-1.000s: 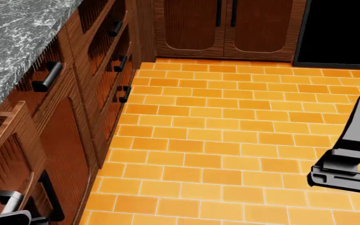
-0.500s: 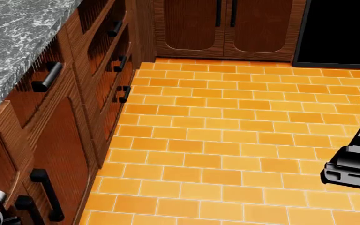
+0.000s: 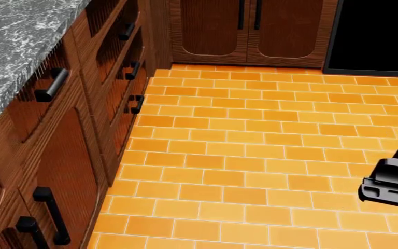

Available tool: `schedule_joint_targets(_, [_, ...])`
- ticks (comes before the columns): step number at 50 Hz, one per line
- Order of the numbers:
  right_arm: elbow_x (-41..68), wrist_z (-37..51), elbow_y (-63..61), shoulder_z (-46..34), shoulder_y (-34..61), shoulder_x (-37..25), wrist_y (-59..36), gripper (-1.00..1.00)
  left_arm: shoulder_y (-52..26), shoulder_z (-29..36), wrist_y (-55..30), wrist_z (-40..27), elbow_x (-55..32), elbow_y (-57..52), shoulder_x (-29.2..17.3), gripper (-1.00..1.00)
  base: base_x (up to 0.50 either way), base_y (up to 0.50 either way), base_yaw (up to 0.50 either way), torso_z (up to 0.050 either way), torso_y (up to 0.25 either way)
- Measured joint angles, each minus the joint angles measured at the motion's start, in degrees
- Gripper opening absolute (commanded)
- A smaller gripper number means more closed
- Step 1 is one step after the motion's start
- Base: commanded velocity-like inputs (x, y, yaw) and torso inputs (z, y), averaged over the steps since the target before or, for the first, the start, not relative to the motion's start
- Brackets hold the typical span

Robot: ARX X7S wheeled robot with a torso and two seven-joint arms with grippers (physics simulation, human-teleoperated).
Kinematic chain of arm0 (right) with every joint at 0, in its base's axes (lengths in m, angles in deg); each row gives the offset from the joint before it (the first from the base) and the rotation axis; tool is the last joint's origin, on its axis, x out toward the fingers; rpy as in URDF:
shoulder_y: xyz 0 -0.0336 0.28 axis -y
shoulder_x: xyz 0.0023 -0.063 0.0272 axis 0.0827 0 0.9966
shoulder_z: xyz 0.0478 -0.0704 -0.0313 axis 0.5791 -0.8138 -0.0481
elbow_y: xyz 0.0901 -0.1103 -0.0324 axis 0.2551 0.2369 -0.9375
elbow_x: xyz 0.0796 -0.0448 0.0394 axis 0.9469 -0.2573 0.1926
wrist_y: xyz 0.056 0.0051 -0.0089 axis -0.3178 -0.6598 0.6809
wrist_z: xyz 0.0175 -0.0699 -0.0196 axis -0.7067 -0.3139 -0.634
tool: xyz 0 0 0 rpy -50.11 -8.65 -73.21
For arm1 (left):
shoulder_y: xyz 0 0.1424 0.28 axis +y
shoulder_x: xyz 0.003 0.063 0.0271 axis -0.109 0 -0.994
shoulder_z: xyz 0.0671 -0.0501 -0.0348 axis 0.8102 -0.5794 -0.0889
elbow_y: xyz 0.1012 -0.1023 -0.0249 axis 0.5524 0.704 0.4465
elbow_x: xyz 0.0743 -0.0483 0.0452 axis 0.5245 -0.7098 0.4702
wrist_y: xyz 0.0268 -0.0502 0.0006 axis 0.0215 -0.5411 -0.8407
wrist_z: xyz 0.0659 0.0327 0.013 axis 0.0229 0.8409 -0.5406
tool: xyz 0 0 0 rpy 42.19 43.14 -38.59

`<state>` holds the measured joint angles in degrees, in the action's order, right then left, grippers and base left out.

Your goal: Close the right drawer.

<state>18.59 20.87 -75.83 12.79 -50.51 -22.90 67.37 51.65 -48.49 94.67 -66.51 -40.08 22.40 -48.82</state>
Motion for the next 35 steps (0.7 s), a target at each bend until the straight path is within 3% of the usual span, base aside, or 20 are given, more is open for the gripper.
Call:
schedule_joint_targets(9, [0.46, 0.65, -1.16, 0.31, 0.95, 0.05, -2.91, 1.0, 0.44, -3.27, 0.97, -1.03, 0.36, 0.0, -1.59, 1.0, 0.0, 0.0, 0.0, 0.0, 0.0])
schedule_joint_targets(35, [2.18, 2.08, -7.05, 2.57, 7.36, 0.14, -15.68, 1.0, 2.78, -3.09, 2.67, -0.38, 4.36, 0.01, -3.66, 1.0, 0.0, 0.0, 0.0, 0.0, 0.001])
